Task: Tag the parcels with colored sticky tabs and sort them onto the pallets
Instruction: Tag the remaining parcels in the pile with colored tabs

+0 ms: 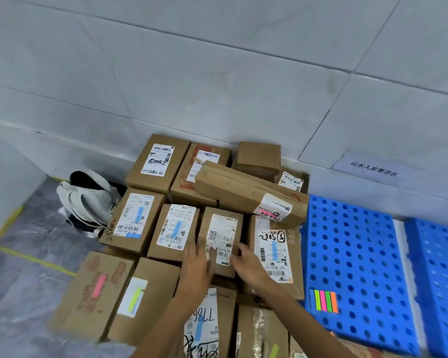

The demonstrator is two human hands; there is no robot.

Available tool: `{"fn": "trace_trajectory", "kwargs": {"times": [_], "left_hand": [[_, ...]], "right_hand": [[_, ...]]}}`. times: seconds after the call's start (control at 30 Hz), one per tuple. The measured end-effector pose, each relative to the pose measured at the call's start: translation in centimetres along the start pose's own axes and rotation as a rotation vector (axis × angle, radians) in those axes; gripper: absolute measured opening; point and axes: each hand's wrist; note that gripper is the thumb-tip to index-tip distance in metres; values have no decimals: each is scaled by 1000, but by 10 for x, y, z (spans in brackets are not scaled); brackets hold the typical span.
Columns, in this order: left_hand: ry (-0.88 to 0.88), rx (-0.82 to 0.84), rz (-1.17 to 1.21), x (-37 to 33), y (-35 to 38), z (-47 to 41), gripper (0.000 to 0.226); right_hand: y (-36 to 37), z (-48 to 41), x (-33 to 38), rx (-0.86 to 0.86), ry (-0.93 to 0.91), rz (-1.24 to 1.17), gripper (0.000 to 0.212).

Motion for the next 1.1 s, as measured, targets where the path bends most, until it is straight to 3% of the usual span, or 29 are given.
{"fn": "trace_trajectory", "kwargs": {"times": [0.13,0.23,0.4,0.5,0.67,0.83,0.97,1.1], "left_hand": [[-53,-10,88,-2,0,-8,42],[-104,-48,311,-7,-17,-8,37],[-158,-166,594,-33,-70,-2,34],[-119,-259,660,-57,-99,9,31],[-5,-349,720,-117,-131,49,43],[91,-235,814,-203,-91,120,49],[94,8,841,-269,-12,169,52],[65,155,762,-303,64,210,58]], "right_hand": [[4,-7,12,-7,61,-57,44],[5,-7,13,-73,56,-102,44],[-13,12,12,-147,-67,-348,27],[-31,38,22,-141,-153,-511,32],[-90,106,20,-162,-396,-507,36],[-178,180,-55,-276,-520,-429,33],[-236,219,-147,-420,-432,-410,36],[-260,245,-240,-443,-303,-296,33]]}}
Point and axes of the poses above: each hand's wrist, its own z-axis away from the middle knuckle, its own y-axis out of the palm, x = y × z, and after that the axes turned 8 degrees about -z, right-handed
